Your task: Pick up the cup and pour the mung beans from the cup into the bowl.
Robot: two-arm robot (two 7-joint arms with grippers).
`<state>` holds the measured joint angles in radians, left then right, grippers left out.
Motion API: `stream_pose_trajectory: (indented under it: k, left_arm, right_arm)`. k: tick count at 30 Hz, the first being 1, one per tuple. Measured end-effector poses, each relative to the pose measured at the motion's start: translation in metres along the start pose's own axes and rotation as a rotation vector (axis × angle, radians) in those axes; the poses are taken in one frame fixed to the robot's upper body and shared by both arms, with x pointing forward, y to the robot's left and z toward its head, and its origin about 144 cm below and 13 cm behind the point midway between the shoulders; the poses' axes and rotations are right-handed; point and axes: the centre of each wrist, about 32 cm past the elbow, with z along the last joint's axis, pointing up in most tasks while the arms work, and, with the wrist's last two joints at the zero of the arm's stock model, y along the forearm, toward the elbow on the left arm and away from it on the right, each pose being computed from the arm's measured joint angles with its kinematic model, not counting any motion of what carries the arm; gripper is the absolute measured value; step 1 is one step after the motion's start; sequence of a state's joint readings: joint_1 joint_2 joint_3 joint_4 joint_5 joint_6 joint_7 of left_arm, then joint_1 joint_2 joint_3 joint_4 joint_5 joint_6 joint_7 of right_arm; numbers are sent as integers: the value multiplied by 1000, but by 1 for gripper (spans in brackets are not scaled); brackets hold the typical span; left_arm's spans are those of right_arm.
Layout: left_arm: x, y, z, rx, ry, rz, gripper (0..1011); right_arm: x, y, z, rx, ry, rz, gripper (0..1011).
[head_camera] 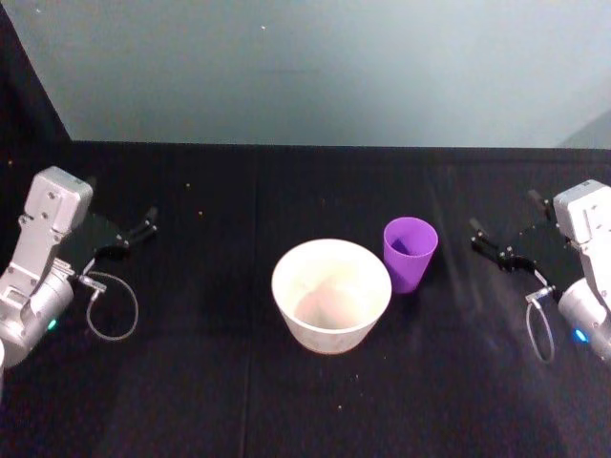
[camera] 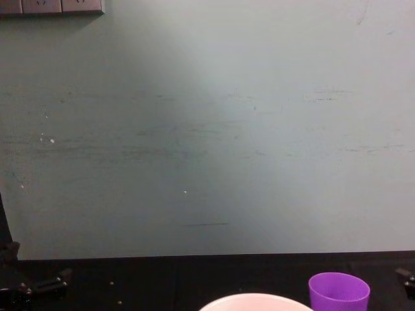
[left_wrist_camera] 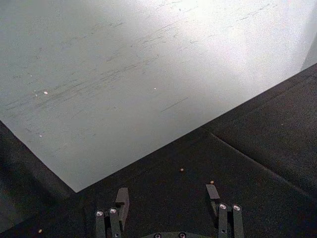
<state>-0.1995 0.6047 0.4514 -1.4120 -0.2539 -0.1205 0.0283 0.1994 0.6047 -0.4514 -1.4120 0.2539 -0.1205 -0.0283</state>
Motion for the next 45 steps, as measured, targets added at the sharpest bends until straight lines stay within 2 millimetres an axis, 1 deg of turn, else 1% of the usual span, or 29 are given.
stream_pose_trajectory:
  k: [3,8,13,14,16,17,19,20,21,24,28,30,31,33,34,39,45]
  left_arm:
    - [0,0,0,0,0,0,1011]
    - [0,0,0,0,0,0,1011]
    - [0,0,0,0,0,0,1011]
    - [0,0,0,0,0,0,1011]
    - [0,0,0,0,0,0,1011]
    - [0,0,0,0,0,0,1011]
    - [0,0,0,0,0,0,1011]
    - [0,0,0,0,0,0,1011]
    - [0,0,0,0,0,0,1011]
    - [0,0,0,0,0,0,1011]
    - [0,0,0,0,0,0,1011]
    - [0,0,0,0,0,0,1011]
    - [0,0,0,0,0,0,1011]
    - [0,0,0,0,0,0,1011]
    - [0,0,0,0,0,0,1011]
    - [0,0,0,0,0,0,1011]
    - [0,0,0,0,0,0,1011]
  right_arm:
    - [0,0,0,1,-1,0,1003]
    - [2,-1,6,39,-3,6,1003]
    - [10,-19,4,63,51,23,1003]
    - [10,-19,4,63,51,23,1003]
    - [12,-28,3,76,78,47,1003]
    - [12,-34,0,84,102,75,1003]
    - [13,-40,-3,95,133,110,1003]
    - [12,-45,-7,108,168,154,1003]
    - [12,-45,-7,108,168,154,1003]
    - [8,-53,-19,132,236,238,1003]
    - [4,-58,-29,140,281,281,1003]
    - [-1,-58,-34,143,297,302,1003]
    - [-6,-57,-38,141,311,323,1003]
    - [-11,-54,-40,142,322,339,1003]
    - [-11,-54,-40,142,322,339,1003]
    - [-20,-39,-39,136,328,359,1003]
    - [-28,-19,-32,133,306,367,1003]
